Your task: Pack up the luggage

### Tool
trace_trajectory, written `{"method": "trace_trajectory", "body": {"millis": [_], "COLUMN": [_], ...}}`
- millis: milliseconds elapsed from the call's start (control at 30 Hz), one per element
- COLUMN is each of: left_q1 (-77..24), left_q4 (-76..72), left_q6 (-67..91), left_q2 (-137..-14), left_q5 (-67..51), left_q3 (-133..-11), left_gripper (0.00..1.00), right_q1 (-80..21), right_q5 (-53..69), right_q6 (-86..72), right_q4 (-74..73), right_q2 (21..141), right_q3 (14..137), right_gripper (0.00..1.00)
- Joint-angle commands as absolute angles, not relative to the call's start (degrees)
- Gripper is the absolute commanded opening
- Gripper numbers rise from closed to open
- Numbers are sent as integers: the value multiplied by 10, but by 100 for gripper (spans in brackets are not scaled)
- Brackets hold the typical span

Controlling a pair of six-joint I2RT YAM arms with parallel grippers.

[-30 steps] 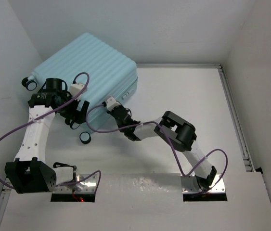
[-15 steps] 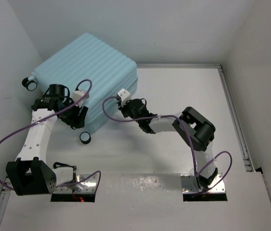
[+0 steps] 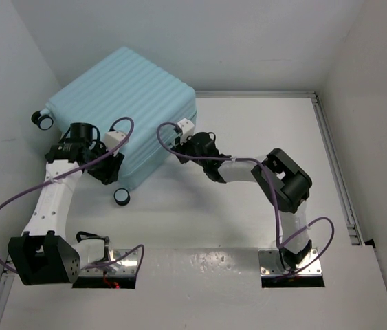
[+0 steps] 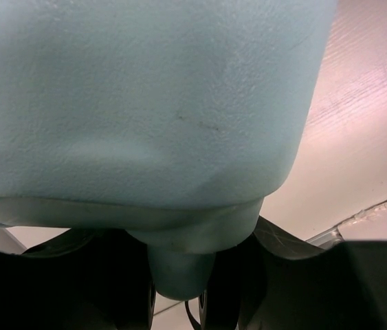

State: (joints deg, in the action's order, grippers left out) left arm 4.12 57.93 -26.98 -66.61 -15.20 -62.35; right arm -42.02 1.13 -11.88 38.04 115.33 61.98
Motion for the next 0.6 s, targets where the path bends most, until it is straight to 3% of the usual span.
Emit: {"method": "trace_trajectory", "body": {"millis": [0,333,567], "left_q1": [52,142,164], "left_q4": [570,512,455], "left_q6": [-280,-337,-338], "left_q2": [-661,-724,-868], "left_q5": [-80,-23,58], "left_q3": [-609,-652,-761], "left_gripper": [0,0,0], "right_q1": [-380,-281,-224], "right_q5": [-26,-44,-20], "right_q6": [-131,-107,-69], "right_q4": [361,348,364], "right_q2": [1113,1122,1170], "right_q3": [629,639,692], "right_gripper": [0,0,0]}}
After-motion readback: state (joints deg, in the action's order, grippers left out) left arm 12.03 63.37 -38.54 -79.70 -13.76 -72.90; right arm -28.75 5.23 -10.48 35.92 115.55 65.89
